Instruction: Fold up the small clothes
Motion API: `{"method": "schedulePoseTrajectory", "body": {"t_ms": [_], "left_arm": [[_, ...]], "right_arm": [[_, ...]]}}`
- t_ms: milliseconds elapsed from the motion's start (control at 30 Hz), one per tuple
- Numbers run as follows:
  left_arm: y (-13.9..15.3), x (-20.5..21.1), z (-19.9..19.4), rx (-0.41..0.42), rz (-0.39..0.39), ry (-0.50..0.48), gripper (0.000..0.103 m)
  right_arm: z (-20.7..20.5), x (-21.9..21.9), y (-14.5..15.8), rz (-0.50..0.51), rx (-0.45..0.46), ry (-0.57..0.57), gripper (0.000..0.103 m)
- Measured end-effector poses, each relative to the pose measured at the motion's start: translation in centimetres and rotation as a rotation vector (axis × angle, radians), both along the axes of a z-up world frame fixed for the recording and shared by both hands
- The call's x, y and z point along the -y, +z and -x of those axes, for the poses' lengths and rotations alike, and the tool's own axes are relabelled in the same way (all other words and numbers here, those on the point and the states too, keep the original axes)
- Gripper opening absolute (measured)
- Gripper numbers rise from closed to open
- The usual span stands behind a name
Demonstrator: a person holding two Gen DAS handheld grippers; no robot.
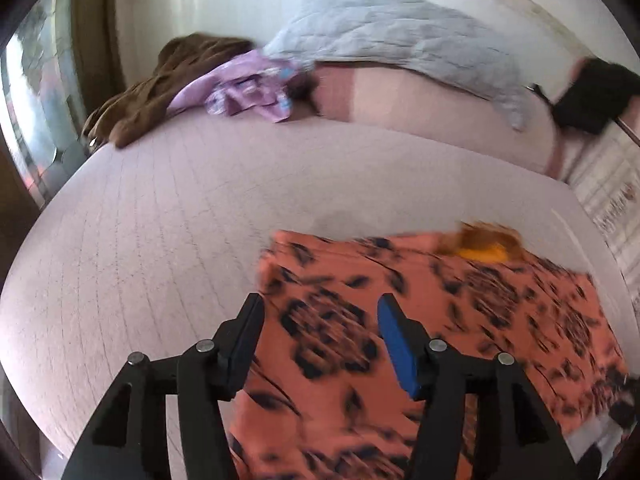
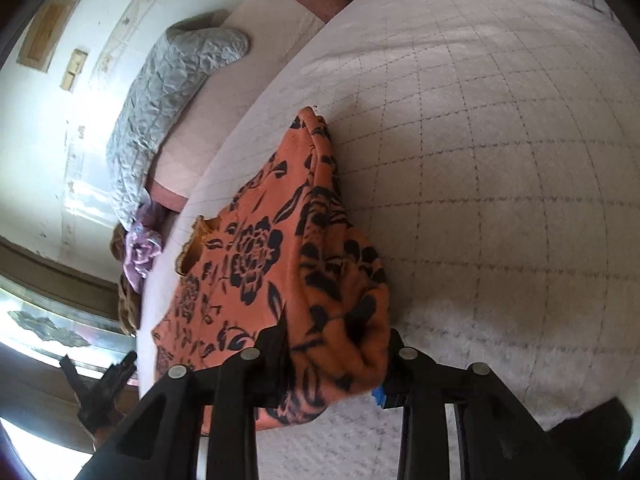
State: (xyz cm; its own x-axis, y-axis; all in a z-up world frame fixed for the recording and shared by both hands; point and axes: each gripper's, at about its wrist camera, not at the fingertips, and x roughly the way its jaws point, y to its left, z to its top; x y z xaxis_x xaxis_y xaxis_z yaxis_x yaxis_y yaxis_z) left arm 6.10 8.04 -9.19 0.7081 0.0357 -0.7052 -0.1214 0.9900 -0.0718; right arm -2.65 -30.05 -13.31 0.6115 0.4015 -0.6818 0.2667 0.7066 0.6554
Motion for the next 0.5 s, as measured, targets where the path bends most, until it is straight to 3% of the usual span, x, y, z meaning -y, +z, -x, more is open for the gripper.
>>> {"method": "schedulePoseTrajectory", "body": {"t_ms": [67, 200, 500], "left_arm": [[0.2, 1.2, 0.2, -0.001, -0.01, -0.026, 0.06], [-0.4, 3.9, 1.2, -0.005, -0.025, -0.053, 0.06], [-0.5, 5.7, 1.7, -0.028, -0.019, -0.068, 0.06]], "right_arm": [[0.5, -0.1, 0.1, -0.026, 0.017, -0.004, 0.075], [1.4, -0.9, 0.7, -0.019, 0.037, 0.0, 0.075], [1.7, -2.1, 0.8, -0.021, 0.046, 0.013, 0.075]]}}
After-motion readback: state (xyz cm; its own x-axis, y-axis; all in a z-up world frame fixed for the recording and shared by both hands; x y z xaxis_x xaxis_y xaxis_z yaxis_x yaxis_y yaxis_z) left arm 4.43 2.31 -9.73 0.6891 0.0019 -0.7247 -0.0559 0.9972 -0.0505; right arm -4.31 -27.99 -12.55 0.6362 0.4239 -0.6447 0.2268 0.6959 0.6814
